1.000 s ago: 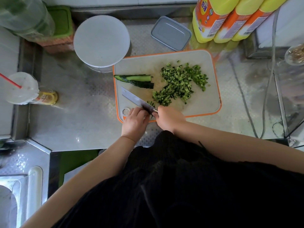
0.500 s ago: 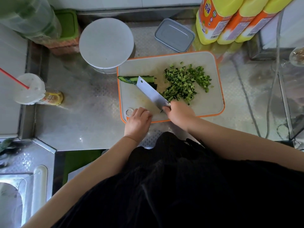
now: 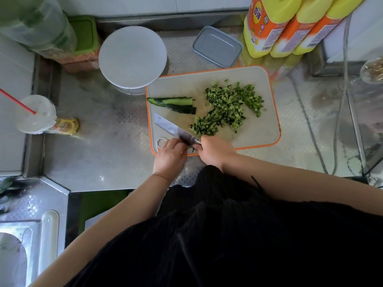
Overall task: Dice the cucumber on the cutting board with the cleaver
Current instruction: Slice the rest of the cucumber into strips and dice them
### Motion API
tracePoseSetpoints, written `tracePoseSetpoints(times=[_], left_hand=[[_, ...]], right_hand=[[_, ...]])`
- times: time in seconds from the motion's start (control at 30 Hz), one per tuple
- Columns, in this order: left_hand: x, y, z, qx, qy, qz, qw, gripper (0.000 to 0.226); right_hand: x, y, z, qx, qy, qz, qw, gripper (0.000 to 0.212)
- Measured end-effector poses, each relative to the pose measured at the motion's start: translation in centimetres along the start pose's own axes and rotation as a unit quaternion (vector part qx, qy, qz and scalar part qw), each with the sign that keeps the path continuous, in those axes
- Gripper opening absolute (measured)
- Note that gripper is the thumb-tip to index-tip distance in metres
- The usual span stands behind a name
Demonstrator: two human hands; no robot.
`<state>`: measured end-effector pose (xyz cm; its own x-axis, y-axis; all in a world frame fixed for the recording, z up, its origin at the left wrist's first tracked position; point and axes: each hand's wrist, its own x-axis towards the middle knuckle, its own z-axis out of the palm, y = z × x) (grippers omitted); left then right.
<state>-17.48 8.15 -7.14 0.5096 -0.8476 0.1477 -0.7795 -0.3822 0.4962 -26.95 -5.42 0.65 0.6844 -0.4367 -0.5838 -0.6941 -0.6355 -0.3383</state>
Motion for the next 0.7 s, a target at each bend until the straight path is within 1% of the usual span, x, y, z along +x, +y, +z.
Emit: tracePoseSetpoints(times=[0.27, 0.4, 0.5, 0.53, 0.63, 0.7], left_hand=[[-0.1, -0.2, 0.1, -0.001, -0.005, -0.005, 1.0, 0.022], [-0.1, -0.2, 0.1, 0.007, -0.001, 0.005, 1.0, 0.023], [-0.3, -0.4, 0.0, 0.017, -0.001, 0.015, 1.0, 0.007], [-0.3, -0.3, -0.1, 0.015, -0.006, 0.01, 1.0, 0.007], [-0.1, -0.2, -0.2, -0.002, -0.008, -0.01, 1.0, 0.009], [-0.2, -0.3, -0.6, -0.009, -0.009, -0.022, 1.0, 0.019]], right_hand=[[0.6, -0.6, 0.7, -0.02, -0.01, -0.002, 1.0, 0.032], [1.6, -0.2, 0.3, 0.0, -0.011, 0.008, 1.0, 0.036], [1.9, 0.8, 0.2, 0.052, -0.006, 0.032, 0.998, 0.034], [2.0, 1.2, 0.1, 0.062, 0.004, 0.041, 0.997, 0.032], [2.1, 2.1, -0.5, 0.06, 0.038, 0.052, 0.996, 0.032], [1.8, 2.4, -0.6, 0.053, 0.048, 0.046, 0.996, 0.033]])
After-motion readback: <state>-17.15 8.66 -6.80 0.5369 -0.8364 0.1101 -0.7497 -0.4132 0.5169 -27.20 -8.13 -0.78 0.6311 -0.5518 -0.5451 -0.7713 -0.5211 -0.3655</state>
